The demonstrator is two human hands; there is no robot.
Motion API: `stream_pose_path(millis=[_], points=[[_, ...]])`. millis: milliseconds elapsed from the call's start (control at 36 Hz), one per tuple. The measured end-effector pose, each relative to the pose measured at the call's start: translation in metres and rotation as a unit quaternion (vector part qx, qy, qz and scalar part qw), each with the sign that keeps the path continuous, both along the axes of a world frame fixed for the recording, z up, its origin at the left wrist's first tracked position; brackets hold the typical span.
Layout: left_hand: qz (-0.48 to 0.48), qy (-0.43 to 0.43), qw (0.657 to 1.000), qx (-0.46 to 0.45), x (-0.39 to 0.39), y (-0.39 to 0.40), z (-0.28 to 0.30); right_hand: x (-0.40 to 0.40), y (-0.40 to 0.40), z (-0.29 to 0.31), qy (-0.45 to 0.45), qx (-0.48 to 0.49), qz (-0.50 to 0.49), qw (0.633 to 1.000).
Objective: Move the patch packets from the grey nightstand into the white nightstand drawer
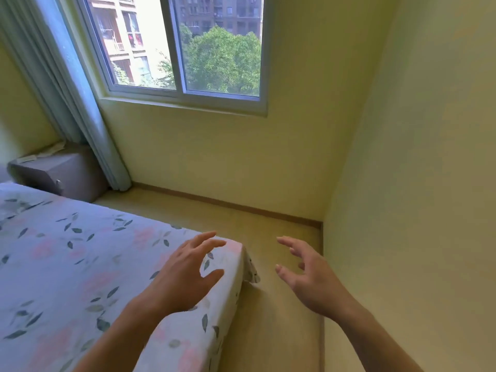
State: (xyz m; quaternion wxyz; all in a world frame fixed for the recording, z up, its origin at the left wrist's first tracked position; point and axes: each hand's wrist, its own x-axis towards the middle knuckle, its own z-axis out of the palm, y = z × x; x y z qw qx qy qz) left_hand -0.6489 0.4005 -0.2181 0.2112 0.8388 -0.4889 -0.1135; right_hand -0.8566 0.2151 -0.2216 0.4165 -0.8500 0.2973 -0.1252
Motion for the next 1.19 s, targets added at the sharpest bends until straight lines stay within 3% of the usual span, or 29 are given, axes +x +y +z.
stream_pose_path(millis=[306, 500, 972, 1195], points=[[0.171, 0.009, 0.985, -0.012, 0.078, -0.075, 0.003, 0.141, -0.149, 0.026, 0.011, -0.014, 0.165, 0.986], [0.230, 0.020, 0.973, -0.011, 0.158, -0.146, -0.014, 0.237, -0.250, 0.017, 0.010, -0.025, 0.202, 0.979], [0.167, 0.023, 0.984, -0.054, 0.378, -0.434, 0.010, 0.441, -0.501, 0.021, 0.010, -0.019, 0.193, 0.981], [0.218, 0.036, 0.975, -0.037, 0.474, -0.536, -0.014, 0.569, -0.613, 0.002, 0.012, -0.014, 0.253, 0.967]])
